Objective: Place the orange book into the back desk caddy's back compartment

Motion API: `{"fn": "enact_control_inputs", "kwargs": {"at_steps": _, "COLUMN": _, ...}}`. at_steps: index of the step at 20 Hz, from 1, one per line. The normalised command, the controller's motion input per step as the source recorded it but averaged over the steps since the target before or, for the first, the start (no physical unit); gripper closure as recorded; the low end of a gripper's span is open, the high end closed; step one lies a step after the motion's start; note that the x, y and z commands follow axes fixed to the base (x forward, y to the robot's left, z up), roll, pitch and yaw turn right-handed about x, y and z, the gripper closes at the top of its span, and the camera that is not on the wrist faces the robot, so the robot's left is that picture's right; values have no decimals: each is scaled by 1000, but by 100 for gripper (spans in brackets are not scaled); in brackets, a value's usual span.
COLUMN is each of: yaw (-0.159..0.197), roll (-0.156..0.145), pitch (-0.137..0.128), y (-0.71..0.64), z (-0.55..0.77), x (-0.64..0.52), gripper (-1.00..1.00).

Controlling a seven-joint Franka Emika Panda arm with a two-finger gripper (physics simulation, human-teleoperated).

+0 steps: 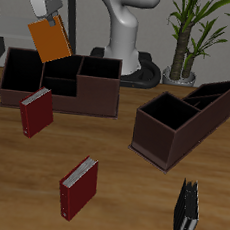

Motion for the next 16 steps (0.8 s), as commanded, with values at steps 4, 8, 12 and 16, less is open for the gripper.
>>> {"fn": "enact_control_inputs", "kwargs": {"at_steps": 4, "yaw": 17, "roll": 30, "pitch": -21, "y": 117, "z": 53, "x": -24, "gripper": 100}}
{"fn": "enact_control_inputs", "kwargs": {"at_steps": 8, "yaw": -14, "roll": 30, "pitch": -23, "y": 126, "z": 94, "x": 19, "gripper": 100}}
{"fn": "enact_control_inputs", "kwargs": {"at_steps": 12, "yaw": 21, "roll": 16, "pitch": 24, "y": 69, "z": -77, "x": 33, "gripper": 100}}
{"fn": "enact_control_inputs", "kwargs": {"at_steps": 16, "yaw": -29, "roll": 5, "pitch": 33, "y": 56, "z": -123, "x": 28, "gripper": 100}}
